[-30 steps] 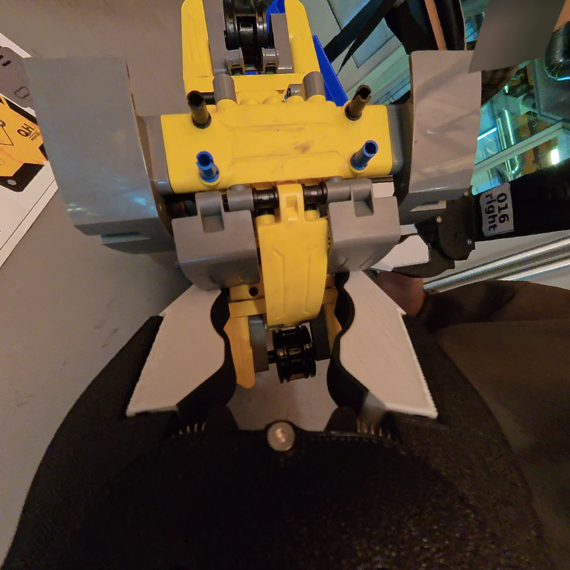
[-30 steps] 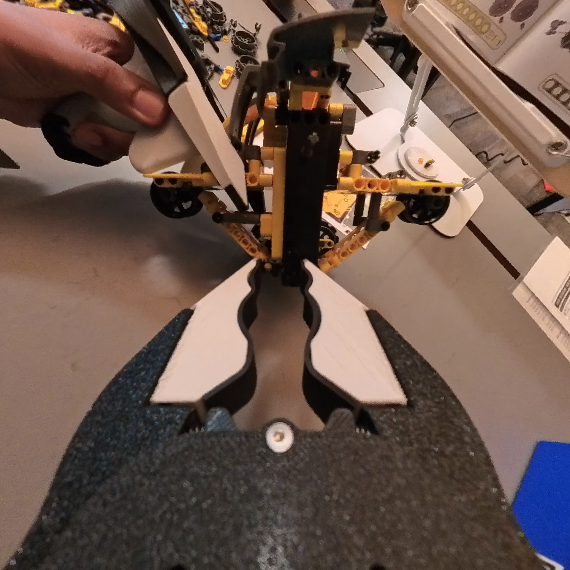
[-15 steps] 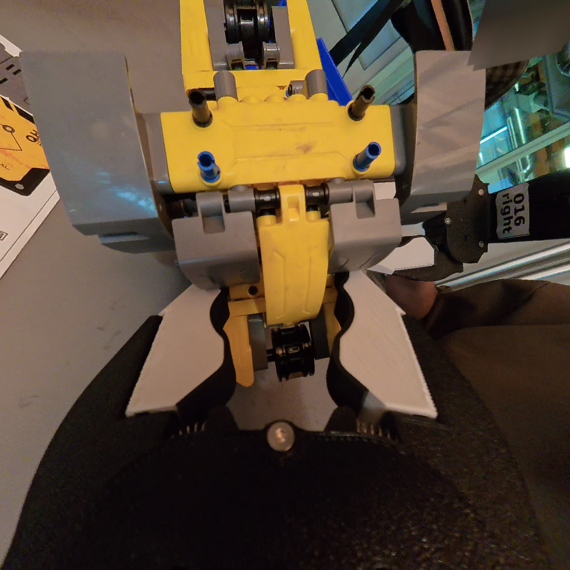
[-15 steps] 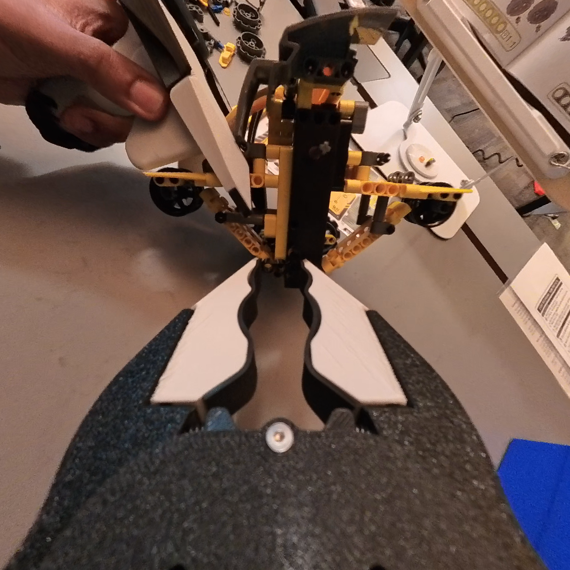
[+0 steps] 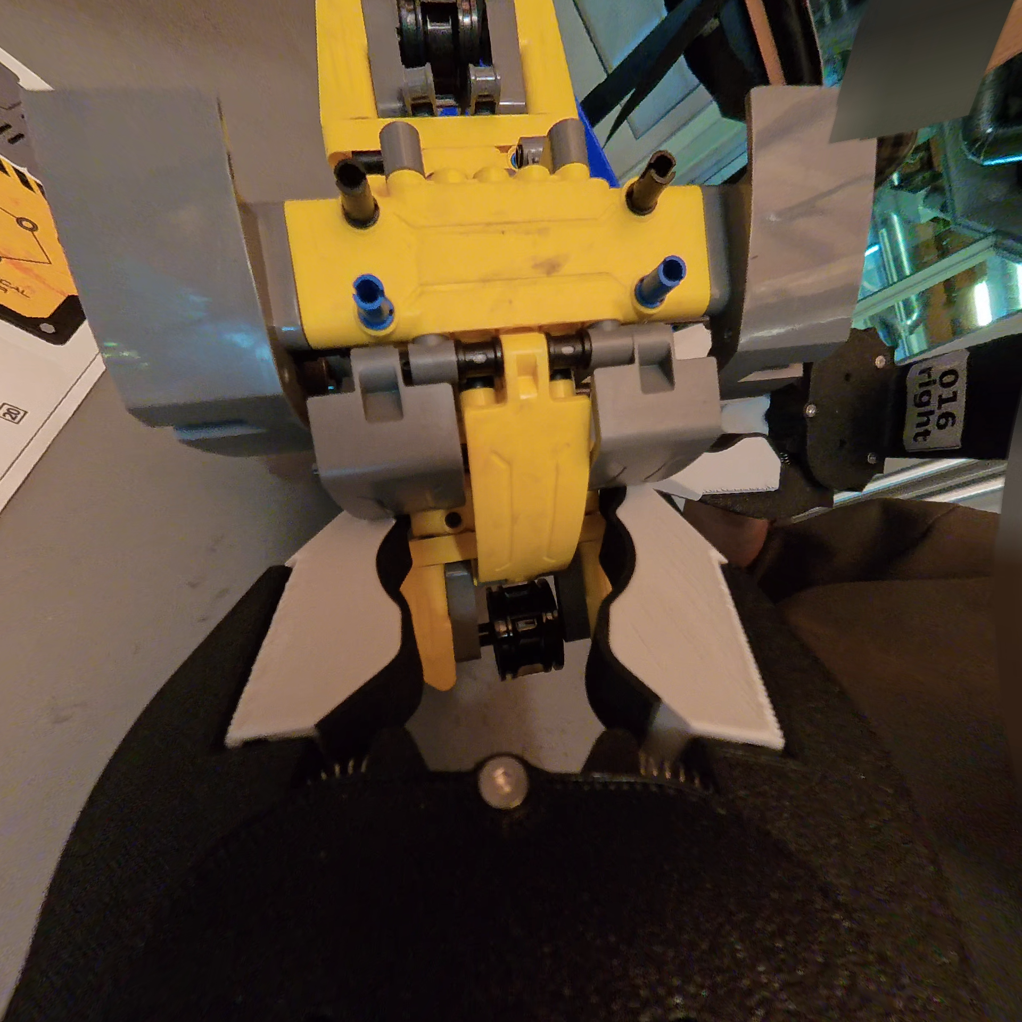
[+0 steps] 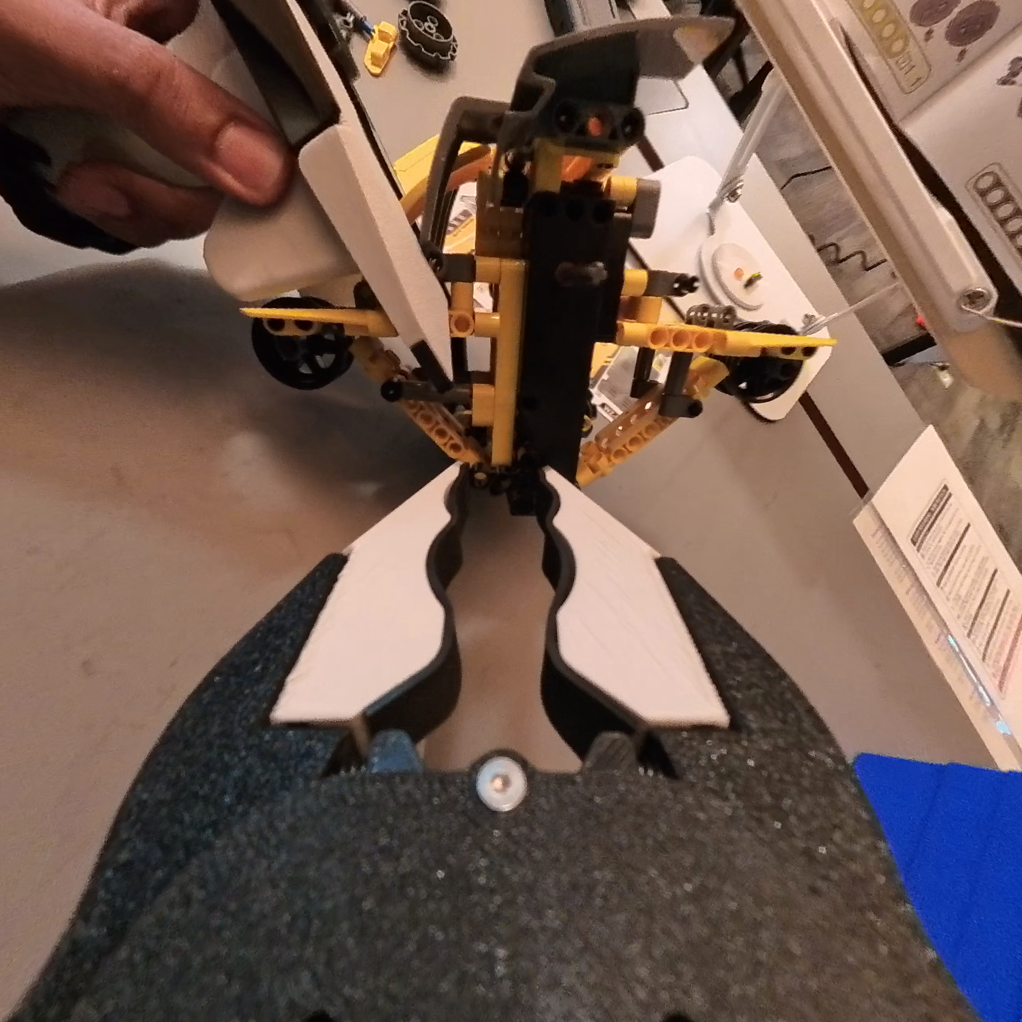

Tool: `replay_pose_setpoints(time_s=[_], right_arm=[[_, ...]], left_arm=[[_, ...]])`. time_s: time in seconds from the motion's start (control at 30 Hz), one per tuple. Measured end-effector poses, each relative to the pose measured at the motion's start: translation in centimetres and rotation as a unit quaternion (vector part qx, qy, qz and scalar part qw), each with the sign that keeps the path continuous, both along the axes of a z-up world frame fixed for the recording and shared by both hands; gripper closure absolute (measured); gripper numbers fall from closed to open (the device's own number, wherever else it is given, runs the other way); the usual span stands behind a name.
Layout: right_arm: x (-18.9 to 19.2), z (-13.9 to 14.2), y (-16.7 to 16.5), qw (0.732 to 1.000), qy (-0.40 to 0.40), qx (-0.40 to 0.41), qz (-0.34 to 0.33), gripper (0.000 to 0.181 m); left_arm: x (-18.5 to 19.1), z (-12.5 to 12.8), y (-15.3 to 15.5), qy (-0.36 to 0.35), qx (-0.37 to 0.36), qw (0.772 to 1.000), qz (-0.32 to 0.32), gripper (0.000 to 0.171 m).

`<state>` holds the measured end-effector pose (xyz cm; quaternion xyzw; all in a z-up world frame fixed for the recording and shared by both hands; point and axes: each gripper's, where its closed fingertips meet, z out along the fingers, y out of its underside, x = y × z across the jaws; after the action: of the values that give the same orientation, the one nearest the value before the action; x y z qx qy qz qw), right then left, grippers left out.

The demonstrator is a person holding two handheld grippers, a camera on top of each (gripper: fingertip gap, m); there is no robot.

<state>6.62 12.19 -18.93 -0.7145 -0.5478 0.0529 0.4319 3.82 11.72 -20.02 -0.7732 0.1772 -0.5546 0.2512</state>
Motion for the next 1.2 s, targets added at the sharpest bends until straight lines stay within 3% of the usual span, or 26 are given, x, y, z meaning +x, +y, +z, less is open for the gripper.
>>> replay_pose_setpoints(time_s=[0.43,0.9,1.2], right_arm=[[1.8,1.0,-2.4,0.992,-0.070,-0.103,0.017,0.158],[-1.2,1.5,0.1,0.973,-0.104,-0.195,0.064,0.158],[-3.8,1.7,0.6,0.959,-0.150,-0.220,0.098,0.158]], left_arm=[[1.9,0.6,-2.3,-0.085,-0.098,0.989,-0.064,0.104],[-1.2,1.0,-0.3,-0.162,-0.151,0.975,-0.036,0.095],[-4.4,0.1,0.3,-0.080,-0.123,0.989,-0.015,0.097]])
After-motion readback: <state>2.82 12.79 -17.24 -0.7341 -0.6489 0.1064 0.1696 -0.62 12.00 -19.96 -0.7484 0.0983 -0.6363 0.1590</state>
